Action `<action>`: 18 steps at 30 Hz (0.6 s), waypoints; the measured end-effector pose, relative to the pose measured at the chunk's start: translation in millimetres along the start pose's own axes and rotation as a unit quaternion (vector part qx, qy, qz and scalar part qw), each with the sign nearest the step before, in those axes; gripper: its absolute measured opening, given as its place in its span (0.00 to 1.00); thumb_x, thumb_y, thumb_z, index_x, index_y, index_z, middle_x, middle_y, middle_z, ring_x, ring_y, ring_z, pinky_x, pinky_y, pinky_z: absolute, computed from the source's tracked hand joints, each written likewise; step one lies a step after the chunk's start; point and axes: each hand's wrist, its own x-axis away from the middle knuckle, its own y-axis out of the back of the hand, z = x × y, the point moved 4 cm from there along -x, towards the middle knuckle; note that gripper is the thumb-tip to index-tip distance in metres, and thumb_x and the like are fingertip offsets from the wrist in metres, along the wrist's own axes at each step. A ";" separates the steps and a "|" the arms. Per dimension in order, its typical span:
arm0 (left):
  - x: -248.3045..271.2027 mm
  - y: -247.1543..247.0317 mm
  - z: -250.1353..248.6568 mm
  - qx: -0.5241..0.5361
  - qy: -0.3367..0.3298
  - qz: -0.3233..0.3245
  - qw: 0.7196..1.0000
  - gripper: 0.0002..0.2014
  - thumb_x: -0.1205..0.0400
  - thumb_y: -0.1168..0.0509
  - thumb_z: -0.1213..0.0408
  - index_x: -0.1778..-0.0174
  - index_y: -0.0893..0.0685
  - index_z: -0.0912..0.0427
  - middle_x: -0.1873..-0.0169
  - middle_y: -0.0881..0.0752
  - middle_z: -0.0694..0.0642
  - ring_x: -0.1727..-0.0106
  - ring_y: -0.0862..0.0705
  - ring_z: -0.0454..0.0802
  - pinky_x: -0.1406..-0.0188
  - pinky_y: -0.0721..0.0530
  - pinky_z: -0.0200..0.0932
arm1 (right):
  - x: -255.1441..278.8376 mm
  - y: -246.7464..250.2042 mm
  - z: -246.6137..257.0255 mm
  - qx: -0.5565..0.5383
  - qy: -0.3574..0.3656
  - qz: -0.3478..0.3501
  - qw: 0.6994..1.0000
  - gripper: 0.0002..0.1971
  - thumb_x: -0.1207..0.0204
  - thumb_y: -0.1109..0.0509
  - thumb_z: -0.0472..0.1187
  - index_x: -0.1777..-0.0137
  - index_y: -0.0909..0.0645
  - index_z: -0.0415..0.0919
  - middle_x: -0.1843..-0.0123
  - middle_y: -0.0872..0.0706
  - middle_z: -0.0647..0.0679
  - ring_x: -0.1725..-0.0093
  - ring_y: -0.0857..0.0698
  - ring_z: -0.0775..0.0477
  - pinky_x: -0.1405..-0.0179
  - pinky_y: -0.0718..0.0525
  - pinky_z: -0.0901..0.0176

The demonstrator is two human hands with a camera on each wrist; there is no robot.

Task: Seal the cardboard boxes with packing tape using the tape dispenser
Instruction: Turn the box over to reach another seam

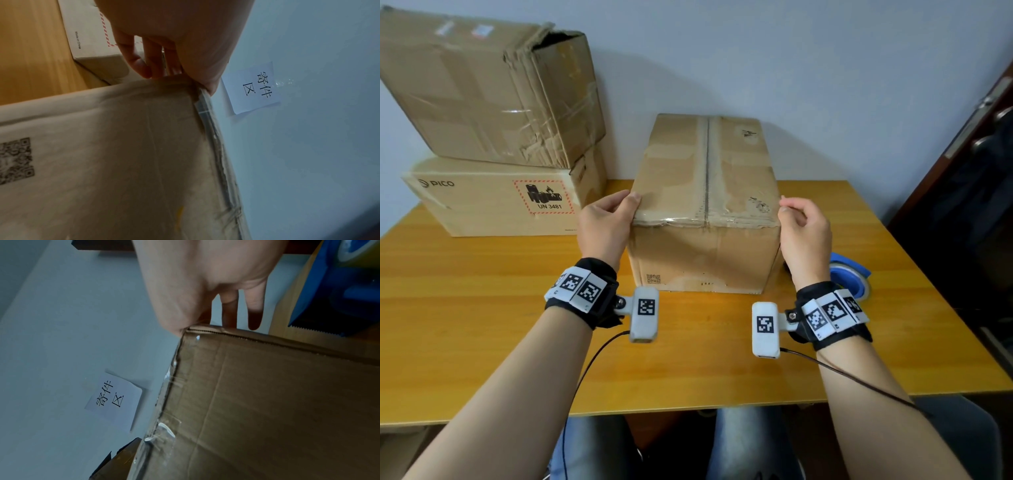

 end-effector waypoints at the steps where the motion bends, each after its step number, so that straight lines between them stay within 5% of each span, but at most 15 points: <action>1: -0.1 -1.0 -1.5 0.001 0.003 0.000 1.000 0.18 0.23 0.28 0.44 0.41 0.08 0.47 0.53 0.08 0.38 0.47 0.12 0.37 0.38 0.13 0.48 | -0.2 0.3 0.5 0.001 0.002 -0.003 1.000 0.11 0.18 0.34 0.38 0.42 0.13 0.47 0.46 0.13 0.67 0.43 0.15 0.64 0.44 0.17 0.68; 6: 1.3 -6.5 -1.6 0.011 0.009 -0.013 1.000 0.14 0.23 0.29 0.47 0.45 0.07 0.46 0.55 0.08 0.39 0.48 0.12 0.36 0.40 0.12 0.48 | 0.8 -1.3 -4.5 -0.014 0.011 -0.018 1.000 0.11 0.16 0.37 0.38 0.39 0.14 0.45 0.43 0.14 0.66 0.47 0.20 0.77 0.48 0.22 0.81; 14: 5.3 -6.2 2.0 0.029 -0.001 -0.032 0.999 0.13 0.20 0.32 0.48 0.48 0.07 0.47 0.58 0.07 0.40 0.51 0.11 0.41 0.42 0.12 0.50 | -2.4 -2.9 -5.6 -0.002 0.027 -0.021 0.999 0.14 0.13 0.41 0.37 0.39 0.14 0.44 0.40 0.14 0.62 0.38 0.18 0.62 0.41 0.23 0.76; 18: 7.8 -5.5 -4.8 0.012 -0.010 -0.001 1.000 0.18 0.17 0.32 0.49 0.37 0.10 0.54 0.51 0.09 0.43 0.43 0.12 0.43 0.42 0.15 0.41 | -14.7 8.2 -0.3 0.086 0.027 0.025 0.996 0.14 0.13 0.42 0.33 0.39 0.15 0.45 0.41 0.14 0.56 0.37 0.17 0.54 0.45 0.26 0.74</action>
